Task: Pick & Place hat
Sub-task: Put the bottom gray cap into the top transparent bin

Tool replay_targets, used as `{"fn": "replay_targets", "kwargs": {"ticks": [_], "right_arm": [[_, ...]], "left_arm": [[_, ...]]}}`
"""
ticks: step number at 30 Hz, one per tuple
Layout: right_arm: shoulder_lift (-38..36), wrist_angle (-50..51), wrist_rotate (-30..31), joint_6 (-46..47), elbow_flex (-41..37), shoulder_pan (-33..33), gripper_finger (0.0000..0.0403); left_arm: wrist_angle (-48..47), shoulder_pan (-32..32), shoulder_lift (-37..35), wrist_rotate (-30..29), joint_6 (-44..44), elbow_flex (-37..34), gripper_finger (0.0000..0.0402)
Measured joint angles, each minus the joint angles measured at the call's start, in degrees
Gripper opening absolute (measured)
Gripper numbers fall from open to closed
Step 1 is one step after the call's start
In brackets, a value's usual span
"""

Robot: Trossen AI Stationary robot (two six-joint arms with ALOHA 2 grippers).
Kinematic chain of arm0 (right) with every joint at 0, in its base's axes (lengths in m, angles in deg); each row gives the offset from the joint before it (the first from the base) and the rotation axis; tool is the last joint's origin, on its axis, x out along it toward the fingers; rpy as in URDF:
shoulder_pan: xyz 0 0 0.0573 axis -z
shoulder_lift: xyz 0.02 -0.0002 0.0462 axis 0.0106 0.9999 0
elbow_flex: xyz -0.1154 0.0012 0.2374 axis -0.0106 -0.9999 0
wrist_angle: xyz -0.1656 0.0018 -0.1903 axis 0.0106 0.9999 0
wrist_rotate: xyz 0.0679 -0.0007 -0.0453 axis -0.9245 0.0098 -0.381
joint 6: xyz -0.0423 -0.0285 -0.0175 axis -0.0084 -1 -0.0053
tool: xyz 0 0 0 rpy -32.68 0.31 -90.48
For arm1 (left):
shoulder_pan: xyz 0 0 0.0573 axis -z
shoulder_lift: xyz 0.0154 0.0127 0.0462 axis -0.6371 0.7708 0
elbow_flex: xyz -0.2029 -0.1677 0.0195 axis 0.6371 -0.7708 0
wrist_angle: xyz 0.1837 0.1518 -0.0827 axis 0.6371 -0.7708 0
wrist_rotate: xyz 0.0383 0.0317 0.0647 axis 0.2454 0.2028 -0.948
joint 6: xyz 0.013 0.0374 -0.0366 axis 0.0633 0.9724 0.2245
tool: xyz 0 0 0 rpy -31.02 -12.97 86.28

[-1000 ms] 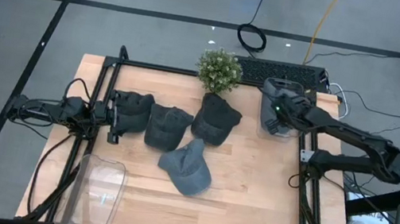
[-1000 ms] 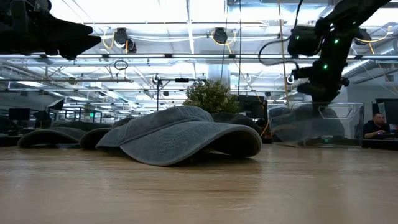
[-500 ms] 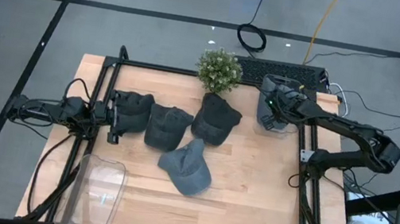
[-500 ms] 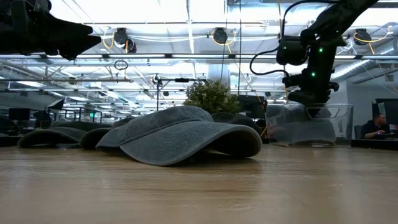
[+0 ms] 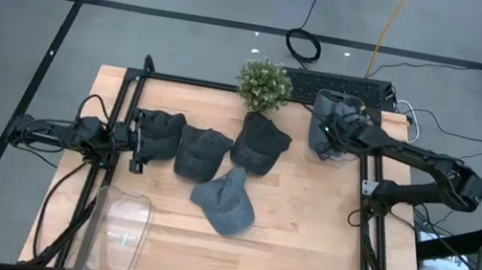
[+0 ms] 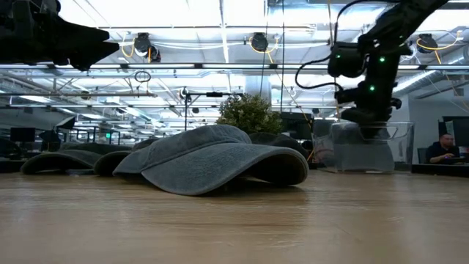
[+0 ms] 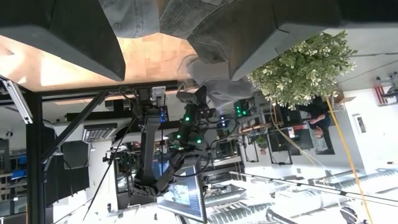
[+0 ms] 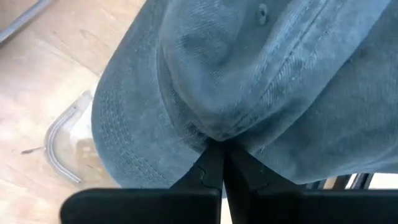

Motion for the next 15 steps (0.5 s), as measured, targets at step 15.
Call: {"fn": "replay_targets", "kwargs": {"ticks": [15], "right_arm": [[-19.98,-1.84,-0.05,0.42,-0.31,-6.79,0.0]], "left_arm": [[0.0,-0.01,0.01,0.03,0.0,0.01,0.0294]]}}
